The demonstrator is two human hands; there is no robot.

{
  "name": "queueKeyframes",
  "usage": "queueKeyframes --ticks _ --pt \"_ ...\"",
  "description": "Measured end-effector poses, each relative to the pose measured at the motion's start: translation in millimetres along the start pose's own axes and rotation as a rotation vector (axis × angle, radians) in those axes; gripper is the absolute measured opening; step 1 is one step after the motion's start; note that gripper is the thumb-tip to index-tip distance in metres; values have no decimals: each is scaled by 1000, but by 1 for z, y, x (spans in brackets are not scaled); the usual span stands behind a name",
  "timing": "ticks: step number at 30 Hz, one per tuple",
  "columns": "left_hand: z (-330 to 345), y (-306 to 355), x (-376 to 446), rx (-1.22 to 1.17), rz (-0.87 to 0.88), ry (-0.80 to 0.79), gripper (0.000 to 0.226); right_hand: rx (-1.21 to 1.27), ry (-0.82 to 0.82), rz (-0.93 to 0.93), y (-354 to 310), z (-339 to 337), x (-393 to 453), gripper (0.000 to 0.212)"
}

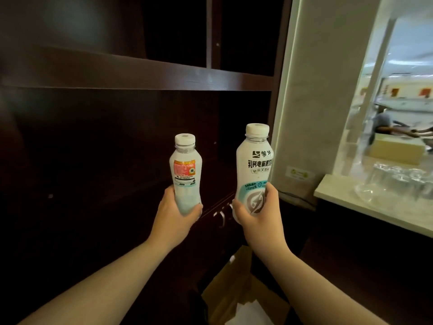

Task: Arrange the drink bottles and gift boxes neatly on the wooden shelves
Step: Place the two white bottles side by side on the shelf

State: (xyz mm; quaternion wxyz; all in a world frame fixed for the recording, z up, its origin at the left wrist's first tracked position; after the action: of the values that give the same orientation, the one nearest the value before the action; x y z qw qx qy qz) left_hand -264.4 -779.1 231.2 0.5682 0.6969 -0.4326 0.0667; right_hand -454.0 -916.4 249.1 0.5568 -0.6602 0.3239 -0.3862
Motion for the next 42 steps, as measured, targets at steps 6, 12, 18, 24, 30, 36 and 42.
queueKeyframes --ticks 6,12,18,24,30,36,42 --pt "46 -71 106 -76 -14 -40 71 -56 56 30 16 33 106 68" --pt "68 -162 160 -72 -145 23 73 -81 33 91 59 70 187 68" --pt "78 -241 193 76 -211 128 71 -72 -68 150 116 121 262 66" --pt "114 -330 210 229 -337 238 70 -116 -292 160 197 195 356 64" --pt "136 -387 207 313 -423 348 69 -146 -476 170 262 231 411 68" --pt "142 -395 208 388 -426 425 66 -173 -556 169 289 248 425 71" --pt "142 -396 208 444 -423 414 70 -211 -554 111 290 250 423 71"
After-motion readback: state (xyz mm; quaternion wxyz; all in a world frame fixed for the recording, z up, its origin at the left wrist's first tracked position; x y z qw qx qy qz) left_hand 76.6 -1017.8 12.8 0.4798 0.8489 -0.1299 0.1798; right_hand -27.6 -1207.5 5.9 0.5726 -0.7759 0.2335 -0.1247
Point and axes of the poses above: each hand's wrist, its own x-axis towards the middle knuckle, its own z-axis out of the palm, y = z × x, the point moved 7 cm from there along x, towards the middle knuckle, and after that the axes turned 15 degrees about z, right-handed, at the moved point
